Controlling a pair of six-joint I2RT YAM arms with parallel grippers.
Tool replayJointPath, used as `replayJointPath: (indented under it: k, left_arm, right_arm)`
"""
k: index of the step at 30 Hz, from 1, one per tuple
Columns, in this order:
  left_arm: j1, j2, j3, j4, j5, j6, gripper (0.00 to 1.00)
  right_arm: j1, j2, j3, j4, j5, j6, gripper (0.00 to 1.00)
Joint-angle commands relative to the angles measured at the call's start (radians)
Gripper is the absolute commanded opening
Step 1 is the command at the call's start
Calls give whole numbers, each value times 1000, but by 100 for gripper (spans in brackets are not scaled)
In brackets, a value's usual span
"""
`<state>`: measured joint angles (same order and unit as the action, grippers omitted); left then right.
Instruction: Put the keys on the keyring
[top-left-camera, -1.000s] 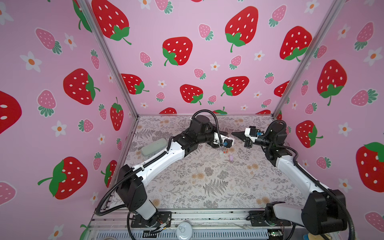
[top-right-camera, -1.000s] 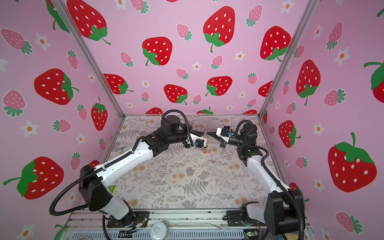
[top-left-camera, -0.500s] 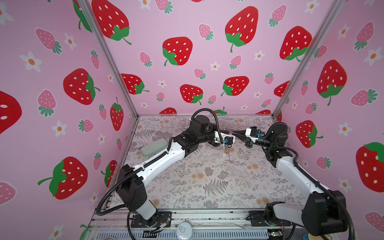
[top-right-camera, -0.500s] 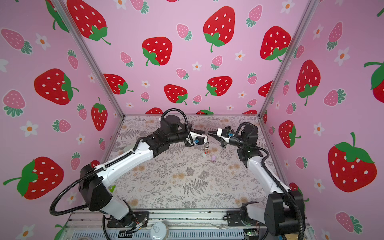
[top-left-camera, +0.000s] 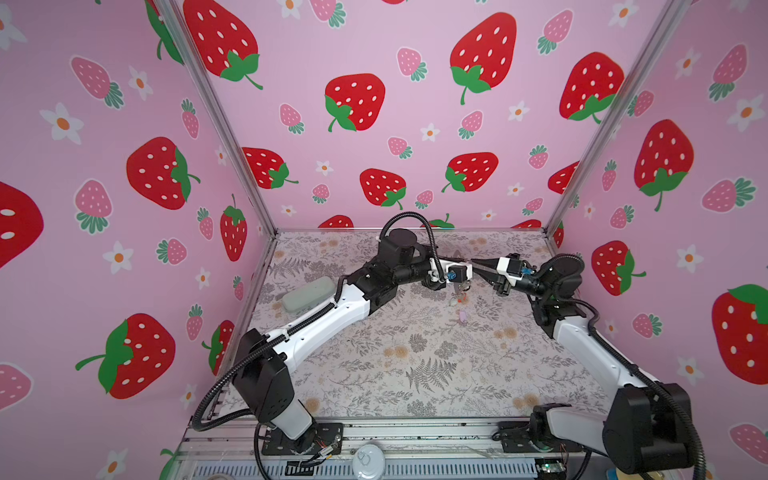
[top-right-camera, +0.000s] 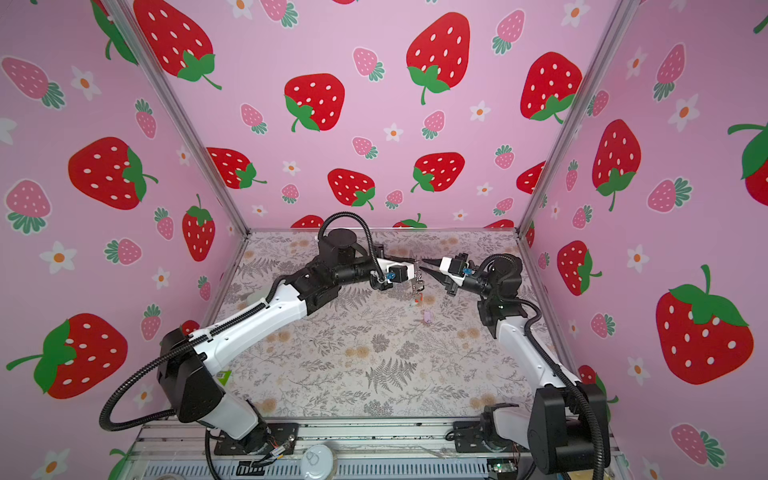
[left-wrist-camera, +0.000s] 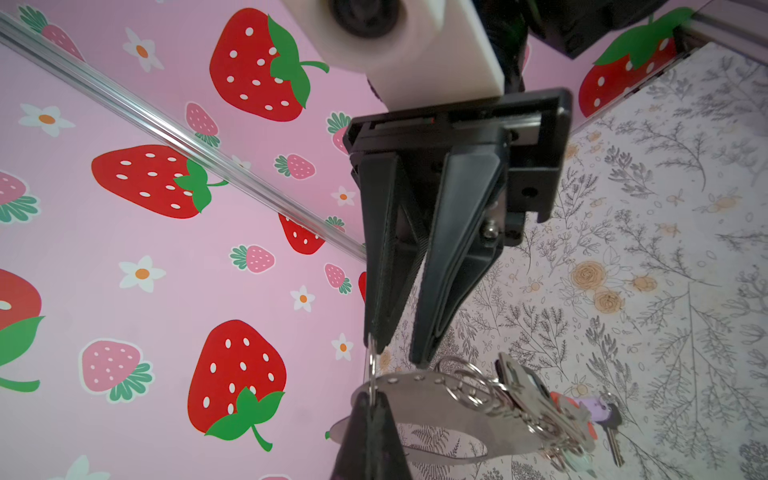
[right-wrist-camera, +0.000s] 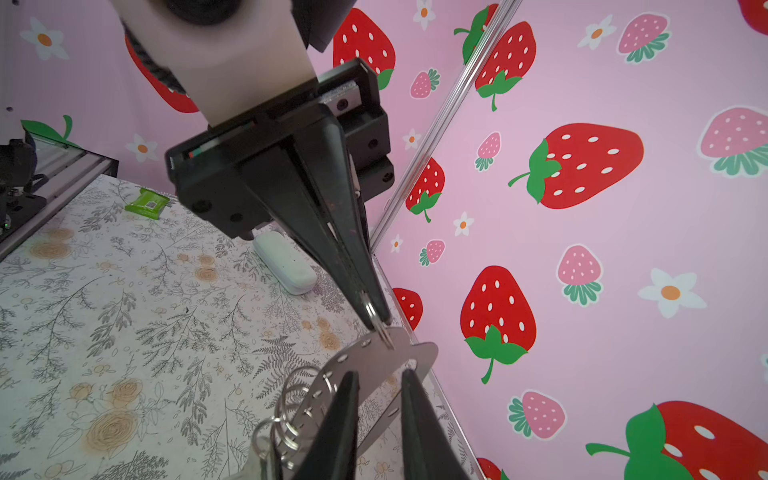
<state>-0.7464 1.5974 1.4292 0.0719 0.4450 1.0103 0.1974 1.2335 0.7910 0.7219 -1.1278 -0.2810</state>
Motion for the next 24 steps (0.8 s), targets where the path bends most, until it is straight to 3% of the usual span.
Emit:
replayJointPath:
  k: [1,15,24]
  left_arm:
    - [-2,-10,-6,85,50,-67,0]
    - [27,6,-27,233,133,-302,0]
    - [44,28,-39,323,195,-456,0]
  right_arm:
    - [-4,14,-15,143,-27,96,21]
    - [-3,69,-33,438,-38,356,17]
    - [-2,78,-33,505,-26,415,17]
